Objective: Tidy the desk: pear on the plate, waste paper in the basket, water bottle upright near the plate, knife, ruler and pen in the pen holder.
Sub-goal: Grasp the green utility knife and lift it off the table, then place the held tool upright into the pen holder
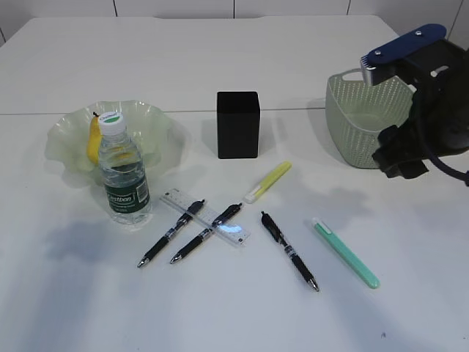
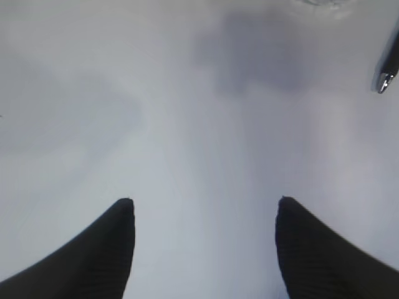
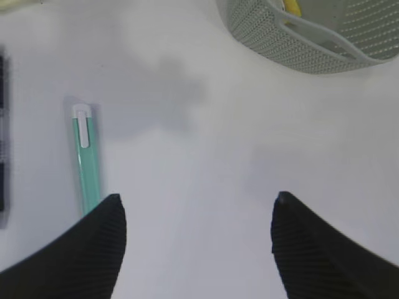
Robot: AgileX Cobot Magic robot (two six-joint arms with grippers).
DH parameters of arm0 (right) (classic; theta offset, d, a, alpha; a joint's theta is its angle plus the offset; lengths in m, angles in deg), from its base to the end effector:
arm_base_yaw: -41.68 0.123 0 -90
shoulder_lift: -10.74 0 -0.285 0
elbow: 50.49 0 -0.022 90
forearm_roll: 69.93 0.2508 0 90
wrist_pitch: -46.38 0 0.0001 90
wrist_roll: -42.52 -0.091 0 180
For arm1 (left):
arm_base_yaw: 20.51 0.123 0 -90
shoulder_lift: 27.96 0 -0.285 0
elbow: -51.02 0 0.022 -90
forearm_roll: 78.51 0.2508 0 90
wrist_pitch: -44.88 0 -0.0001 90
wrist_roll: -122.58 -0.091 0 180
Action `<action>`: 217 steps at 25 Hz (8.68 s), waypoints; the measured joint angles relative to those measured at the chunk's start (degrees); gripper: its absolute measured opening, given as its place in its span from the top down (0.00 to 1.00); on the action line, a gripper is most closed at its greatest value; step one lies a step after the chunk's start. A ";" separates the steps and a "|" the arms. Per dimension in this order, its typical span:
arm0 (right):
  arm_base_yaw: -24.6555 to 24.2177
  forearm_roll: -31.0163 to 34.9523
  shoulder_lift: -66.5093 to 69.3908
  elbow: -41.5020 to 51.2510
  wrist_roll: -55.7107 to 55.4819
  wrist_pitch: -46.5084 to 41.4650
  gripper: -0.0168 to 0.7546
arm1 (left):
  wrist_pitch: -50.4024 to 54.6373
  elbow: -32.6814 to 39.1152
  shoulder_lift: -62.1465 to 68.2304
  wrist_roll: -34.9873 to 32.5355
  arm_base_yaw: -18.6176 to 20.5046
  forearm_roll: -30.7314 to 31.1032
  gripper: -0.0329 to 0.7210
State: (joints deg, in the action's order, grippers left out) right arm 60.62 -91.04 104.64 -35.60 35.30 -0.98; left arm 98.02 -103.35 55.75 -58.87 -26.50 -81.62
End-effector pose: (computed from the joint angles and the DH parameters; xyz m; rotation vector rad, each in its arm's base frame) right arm 0.2935 0.0752 0.2684 -0.5253 2.6014 -0.2950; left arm 0.2383 -0.0290 0.2573 0.1474 2.8329 -0.0860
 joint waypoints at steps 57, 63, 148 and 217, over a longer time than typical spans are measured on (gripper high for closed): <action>0.00 20.28 34.35 -18.60 16.19 -7.66 0.33 | -8.52 0.00 3.00 12.02 10.30 0.92 0.29; 0.00 20.28 34.45 -18.60 16.19 -6.91 0.40 | -8.52 0.00 3.00 12.02 10.30 0.92 0.29; 0.00 20.41 35.35 -35.36 16.31 -11.53 0.80 | -8.73 0.00 3.00 12.02 10.30 0.92 0.29; 0.00 35.22 43.60 -40.70 16.43 46.79 0.80 | -8.93 0.00 3.00 12.02 10.30 0.92 0.29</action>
State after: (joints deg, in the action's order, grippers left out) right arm 60.62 -55.83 148.24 -76.30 51.73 45.81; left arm 89.08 -103.35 58.74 -46.85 -16.20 -80.70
